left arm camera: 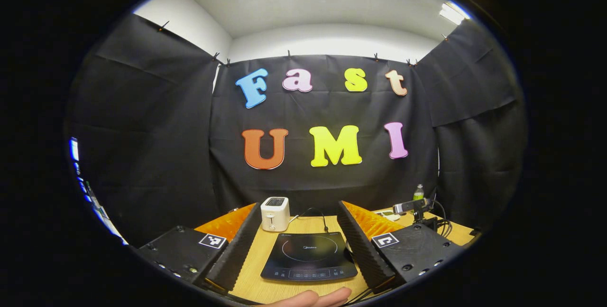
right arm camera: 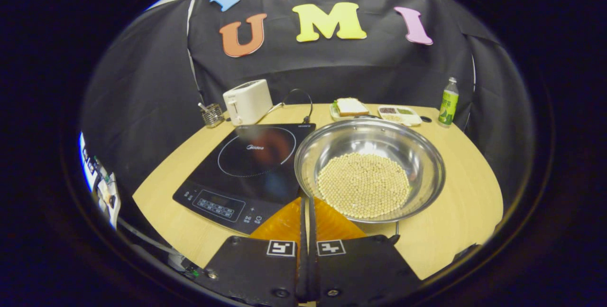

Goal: First push the handle of the pot to place it horizontally, then grasp the pot with both hands and set it on the induction cooktop.

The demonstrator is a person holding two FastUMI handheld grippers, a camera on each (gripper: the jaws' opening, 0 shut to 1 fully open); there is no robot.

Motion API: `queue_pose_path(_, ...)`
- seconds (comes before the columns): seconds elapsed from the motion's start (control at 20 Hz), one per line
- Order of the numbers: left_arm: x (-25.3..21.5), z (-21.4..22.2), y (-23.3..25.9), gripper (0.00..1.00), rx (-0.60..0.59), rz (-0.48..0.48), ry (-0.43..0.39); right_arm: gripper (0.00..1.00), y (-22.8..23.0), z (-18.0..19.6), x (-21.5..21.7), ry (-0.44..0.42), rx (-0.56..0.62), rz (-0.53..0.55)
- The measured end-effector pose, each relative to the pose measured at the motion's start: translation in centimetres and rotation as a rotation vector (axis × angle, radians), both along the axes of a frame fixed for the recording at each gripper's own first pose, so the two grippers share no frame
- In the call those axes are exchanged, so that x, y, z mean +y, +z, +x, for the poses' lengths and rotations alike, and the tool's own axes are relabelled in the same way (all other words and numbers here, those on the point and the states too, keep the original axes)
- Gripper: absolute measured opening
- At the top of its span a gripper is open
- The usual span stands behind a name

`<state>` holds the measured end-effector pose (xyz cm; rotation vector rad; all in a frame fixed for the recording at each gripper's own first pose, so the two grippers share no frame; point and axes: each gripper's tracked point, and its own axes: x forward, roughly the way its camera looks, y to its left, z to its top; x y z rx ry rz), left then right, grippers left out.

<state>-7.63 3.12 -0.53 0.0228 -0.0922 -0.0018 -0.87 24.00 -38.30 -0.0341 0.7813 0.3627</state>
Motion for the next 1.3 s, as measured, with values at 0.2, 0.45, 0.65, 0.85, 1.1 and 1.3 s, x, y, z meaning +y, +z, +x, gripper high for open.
queue_pose_path(0.2, -0.8, -0.5, 0.3, 0.95, -0.021, 0.007, -0.019, 0.00, -2.1, -0.5, -0.8, -0.025, 0.037, -0.018)
queue_pose_path(0.45, -0.8, -0.9, -0.6, 0.95, 0.003, 0.015, 0.003, 0.04, -2.5, -0.6, -1.3, -0.035, 0.043, -0.016)
queue_pose_path(0.65, -0.8, -1.0, 0.5, 0.95, -0.020, -0.009, 0.030, 0.04, -3.6, -1.4, -1.8, -0.012, 0.091, -0.016)
queue_pose_path(0.85, -0.9, 0.3, 0.7, 0.95, -0.016, -0.045, 0.030, 0.04, -4.8, -1.4, -3.1, -0.019, 0.121, 0.003)
queue_pose_path(1.1, -1.0, 2.7, 1.3, 0.95, -0.004, -0.061, 0.022, 0.04, -4.5, -0.8, -4.7, -0.018, 0.089, -0.009)
queue_pose_path(1.3, -1.3, 4.7, 1.1, 0.94, 0.022, -0.082, 0.006, 0.04, -4.4, -0.8, -5.5, -0.024, 0.098, 0.009)
